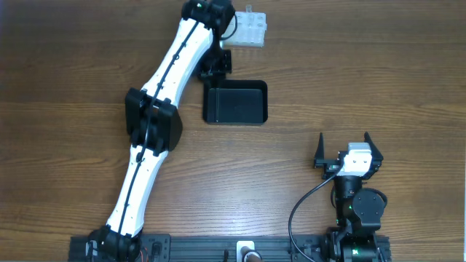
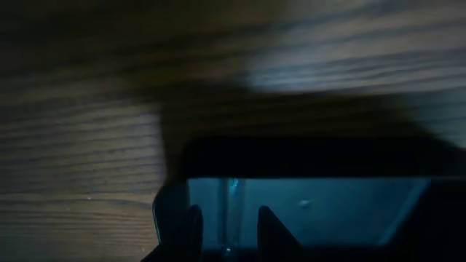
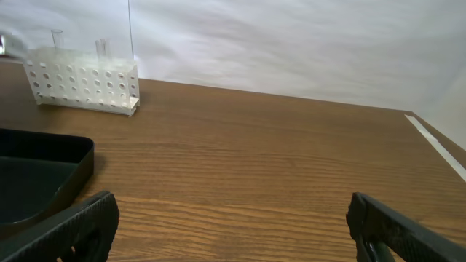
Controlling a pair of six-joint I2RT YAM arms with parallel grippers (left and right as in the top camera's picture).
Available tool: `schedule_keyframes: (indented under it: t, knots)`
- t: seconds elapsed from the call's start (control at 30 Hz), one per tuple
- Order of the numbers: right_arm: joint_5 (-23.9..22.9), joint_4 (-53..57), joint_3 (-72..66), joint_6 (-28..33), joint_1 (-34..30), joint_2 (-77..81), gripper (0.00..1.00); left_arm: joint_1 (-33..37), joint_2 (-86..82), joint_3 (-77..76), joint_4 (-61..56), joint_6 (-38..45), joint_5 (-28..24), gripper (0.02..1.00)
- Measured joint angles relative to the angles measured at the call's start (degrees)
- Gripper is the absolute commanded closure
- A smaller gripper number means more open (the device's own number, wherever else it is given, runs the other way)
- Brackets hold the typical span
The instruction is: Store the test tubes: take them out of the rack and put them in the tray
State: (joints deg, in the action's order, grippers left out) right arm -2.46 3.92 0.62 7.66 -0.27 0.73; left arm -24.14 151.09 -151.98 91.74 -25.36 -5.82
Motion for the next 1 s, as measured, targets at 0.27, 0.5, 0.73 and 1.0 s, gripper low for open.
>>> schedule_keyframes:
  t: [0.27,0.5,0.73,1.0]
  knots:
    - [0.0,0.0,0.0,0.0,0.0,0.0,0.009,-0.2,-6.1,-3.0,-10.6,-0.2,3.0,0.463]
    - [0.0,0.0,0.0,0.0,0.0,0.0,0.009,-0.2,-9.4,-4.2,-21.3,0.2,11.9,0.336]
    - [0.0,0.0,0.0,0.0,0.0,0.0,0.009,0.1,-9.4,-4.1,-30.7,5.4,16.2,0.338]
    - [0.0,0.0,0.0,0.0,0.0,0.0,0.007,1.9,-7.1,-4.2,-36.4,7.9,17.2,0.340]
